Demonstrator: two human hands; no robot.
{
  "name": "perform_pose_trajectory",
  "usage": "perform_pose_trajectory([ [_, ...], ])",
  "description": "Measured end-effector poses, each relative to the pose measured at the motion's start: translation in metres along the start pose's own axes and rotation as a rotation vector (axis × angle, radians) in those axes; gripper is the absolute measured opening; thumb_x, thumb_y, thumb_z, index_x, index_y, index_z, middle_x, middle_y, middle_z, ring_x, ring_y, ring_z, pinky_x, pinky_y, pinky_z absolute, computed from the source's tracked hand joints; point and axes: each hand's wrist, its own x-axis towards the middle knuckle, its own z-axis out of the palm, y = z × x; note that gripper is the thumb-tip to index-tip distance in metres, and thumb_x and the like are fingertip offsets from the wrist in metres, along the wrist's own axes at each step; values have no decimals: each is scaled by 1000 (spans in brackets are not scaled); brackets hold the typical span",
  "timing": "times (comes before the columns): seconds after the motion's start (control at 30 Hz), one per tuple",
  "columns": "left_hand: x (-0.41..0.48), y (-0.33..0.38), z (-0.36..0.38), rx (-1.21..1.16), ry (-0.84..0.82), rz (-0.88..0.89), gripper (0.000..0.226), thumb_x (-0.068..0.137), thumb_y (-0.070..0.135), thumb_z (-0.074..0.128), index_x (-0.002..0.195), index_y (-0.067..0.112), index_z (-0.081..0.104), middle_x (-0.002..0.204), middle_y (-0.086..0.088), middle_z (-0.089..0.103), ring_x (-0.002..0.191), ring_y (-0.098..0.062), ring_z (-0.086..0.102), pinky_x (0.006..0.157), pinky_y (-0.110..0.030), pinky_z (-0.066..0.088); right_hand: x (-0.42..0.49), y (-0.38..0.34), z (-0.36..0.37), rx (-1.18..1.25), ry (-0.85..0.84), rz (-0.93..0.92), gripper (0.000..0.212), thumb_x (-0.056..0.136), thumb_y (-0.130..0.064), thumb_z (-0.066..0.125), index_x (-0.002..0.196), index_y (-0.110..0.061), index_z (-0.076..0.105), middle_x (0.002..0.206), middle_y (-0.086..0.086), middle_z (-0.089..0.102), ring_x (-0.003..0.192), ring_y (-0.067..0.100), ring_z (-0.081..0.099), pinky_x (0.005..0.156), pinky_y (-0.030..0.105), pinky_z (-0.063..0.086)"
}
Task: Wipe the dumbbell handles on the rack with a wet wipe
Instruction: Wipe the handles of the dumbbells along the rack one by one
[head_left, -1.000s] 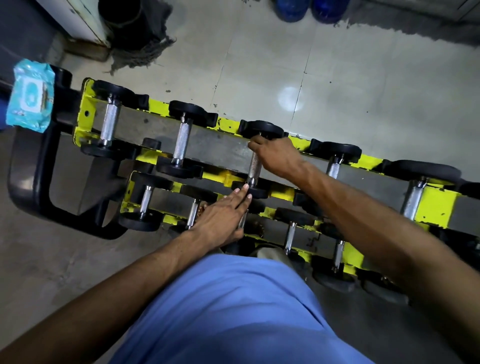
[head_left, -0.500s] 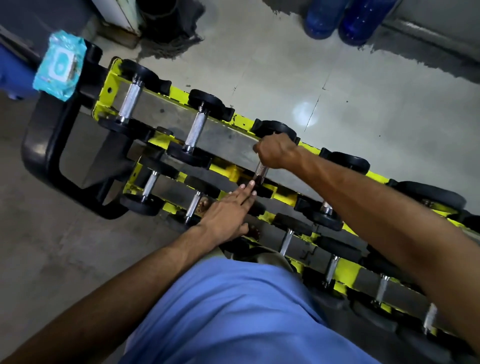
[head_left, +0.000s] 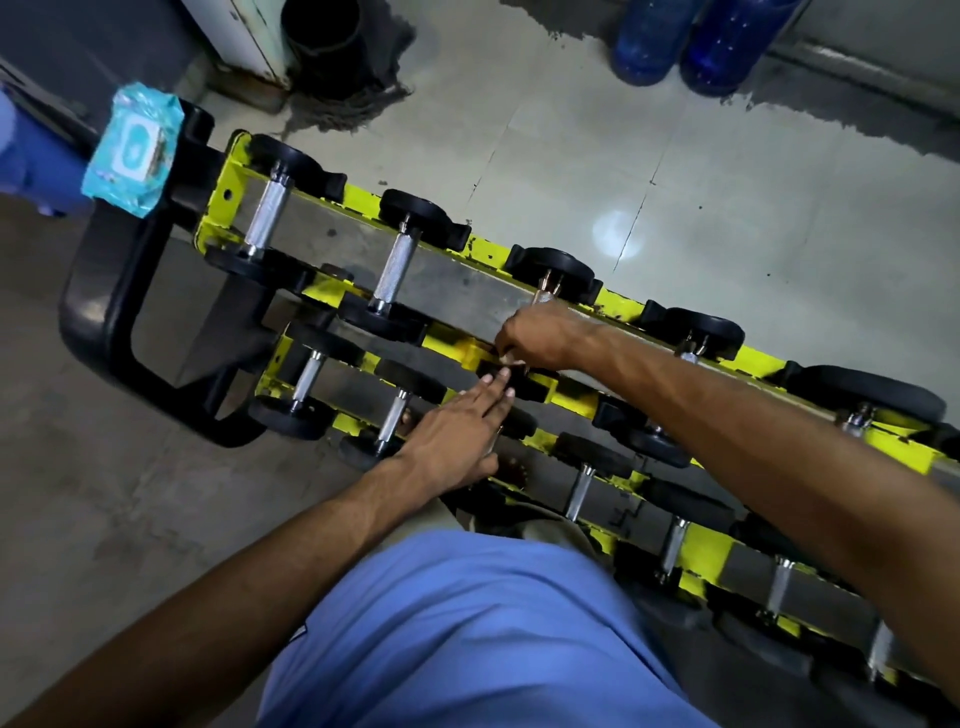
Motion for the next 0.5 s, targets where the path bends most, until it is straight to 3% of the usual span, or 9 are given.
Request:
perform_pose_trajectory([
  [0.1, 1, -5, 2, 9, -10, 0, 93, 96, 38, 62, 168, 10, 9, 174, -9, -14, 163, -22, 1, 130, -41, 21, -10, -5, 3, -33, 148, 63, 8, 93, -24, 62, 99, -23, 67, 94, 0, 69, 83, 26, 69, 56, 30, 44],
  [0.23, 0, -6, -2, 19, -14, 30, 92, 95, 37, 62, 167, 10, 13, 175, -11, -9, 162, -24, 4, 130, -40, 21, -25, -24, 20, 116, 148, 19, 15, 94, -26, 56, 102, -20, 67, 101, 3, 62, 88, 28, 67, 59, 36, 52],
  [0.33, 0, -8, -6, 11, -16, 42, 92, 96, 37, 62, 168, 10, 10, 175, -10, -10, 162, -23, 4, 130, -37, 18, -33, -21, 25, 188, 290, 41, 14, 95, -28, 58, 100, -18, 66, 100, 3, 52, 84, 25, 61, 55, 32, 40],
  [0.5, 1, -14, -11, 19, -41, 79, 92, 96, 37, 62, 168, 10, 10, 175, -9, -13, 162, -22, 4, 130, -37, 18, -47, -38, 55, 475, 516, 314, 12, 89, -15, 64, 99, -16, 56, 96, 2, 57, 77, 25, 59, 57, 30, 38],
])
